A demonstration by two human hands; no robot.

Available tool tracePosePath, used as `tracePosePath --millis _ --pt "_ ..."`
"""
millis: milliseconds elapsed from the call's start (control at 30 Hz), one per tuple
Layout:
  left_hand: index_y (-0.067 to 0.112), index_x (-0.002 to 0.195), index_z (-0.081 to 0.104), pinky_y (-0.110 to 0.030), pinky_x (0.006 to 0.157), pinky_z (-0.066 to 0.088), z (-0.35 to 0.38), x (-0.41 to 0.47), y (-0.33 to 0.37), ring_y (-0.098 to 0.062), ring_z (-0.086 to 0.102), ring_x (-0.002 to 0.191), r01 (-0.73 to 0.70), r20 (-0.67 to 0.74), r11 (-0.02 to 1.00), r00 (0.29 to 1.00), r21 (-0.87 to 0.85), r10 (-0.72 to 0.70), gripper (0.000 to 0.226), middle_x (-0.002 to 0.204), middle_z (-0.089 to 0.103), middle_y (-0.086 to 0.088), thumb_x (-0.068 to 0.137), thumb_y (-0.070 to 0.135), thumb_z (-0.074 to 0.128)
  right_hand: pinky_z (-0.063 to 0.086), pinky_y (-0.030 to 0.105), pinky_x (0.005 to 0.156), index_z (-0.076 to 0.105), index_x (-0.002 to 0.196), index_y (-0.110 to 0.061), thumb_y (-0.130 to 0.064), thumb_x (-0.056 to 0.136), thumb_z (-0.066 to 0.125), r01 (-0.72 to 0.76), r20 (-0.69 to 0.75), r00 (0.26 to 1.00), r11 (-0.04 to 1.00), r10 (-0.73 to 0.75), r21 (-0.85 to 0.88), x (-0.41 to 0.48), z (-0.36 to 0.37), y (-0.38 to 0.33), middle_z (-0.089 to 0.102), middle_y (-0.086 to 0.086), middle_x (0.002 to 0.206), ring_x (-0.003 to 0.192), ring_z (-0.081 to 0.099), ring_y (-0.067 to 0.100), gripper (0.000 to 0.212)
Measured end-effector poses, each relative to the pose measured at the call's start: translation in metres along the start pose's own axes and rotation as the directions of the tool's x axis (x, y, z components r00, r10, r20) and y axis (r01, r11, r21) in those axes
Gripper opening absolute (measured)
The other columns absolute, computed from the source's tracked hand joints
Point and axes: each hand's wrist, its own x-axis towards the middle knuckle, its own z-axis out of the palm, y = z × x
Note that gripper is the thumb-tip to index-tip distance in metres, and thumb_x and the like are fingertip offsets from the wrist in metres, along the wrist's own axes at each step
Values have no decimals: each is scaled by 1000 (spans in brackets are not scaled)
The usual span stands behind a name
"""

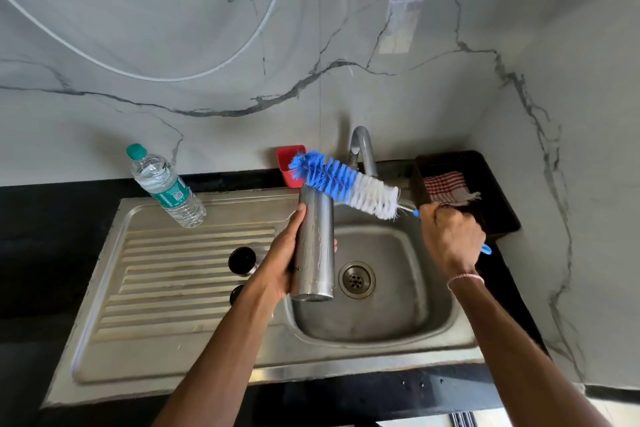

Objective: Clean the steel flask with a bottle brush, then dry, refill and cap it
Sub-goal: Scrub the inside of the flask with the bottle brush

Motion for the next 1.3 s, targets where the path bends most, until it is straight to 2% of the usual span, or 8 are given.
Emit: tracePosePath --millis 167,267,400,533,733,867,1100,1300 --pt "2 106 69 -35 70 61 -13 5 5 -21 74 67 -41 -56 996 998 -82 37 54 86 77 -11 103 53 49 29 26 44 48 41 -3 -32 90 45 271 -95 959 962 -267 37 -59 6 41 47 16 37 30 46 34 57" --pt "7 94 81 -40 78 53 -18 9 8 -23 73 69 -8 -20 991 1000 -134 5 69 95 75 -12 99 65 43 28 27 37 33 36 -13 -32 93 45 315 -133 944 943 -301 103 -79 0 56 35 8 32 25 34 26 61" --pt "9 118 71 -35 69 61 -14 7 2 -23 73 74 -39 -40 999 998 -16 39 78 93 76 -12 71 70 77 35 29 46 55 44 -2 -29 91 49 205 -155 967 979 -203 -6 -39 4 27 51 18 41 33 49 36 54" --pt "8 117 76 -39 78 59 -7 10 5 -28 72 84 0 -6 999 1000 -45 0 67 106 73 -20 89 67 66 50 42 59 71 66 4 -25 95 58 37 -53 998 999 -38 -26 -1 -4 -2 63 30 61 55 61 49 43" --pt "15 87 78 -30 64 59 -14 9 9 -16 73 61 -73 -85 994 994 -76 67 46 81 75 -7 108 39 45 36 29 42 48 41 -4 -33 92 44 290 -97 953 957 -287 21 -56 7 43 45 16 37 29 45 34 59" --pt "15 106 72 -38 74 60 -21 8 7 -22 76 72 7 -57 994 998 -106 -13 44 89 78 -11 103 52 50 31 26 42 46 39 -5 -32 93 45 317 -143 939 948 -313 9 -65 6 50 42 12 34 27 41 29 61" --pt "21 132 69 -35 76 58 -9 10 4 -20 74 83 0 -4 1000 1000 -26 0 63 126 73 -18 99 69 46 51 44 60 71 67 4 -27 96 55 58 5 998 996 -58 -72 3 7 1 64 30 63 58 63 49 45" --pt "6 106 74 -38 70 62 -26 11 11 -24 76 75 -17 -50 987 999 -157 9 68 91 78 -12 99 67 42 27 25 44 49 40 -5 -31 92 44 352 -68 934 936 -351 -6 -58 14 52 43 12 35 27 42 29 58"
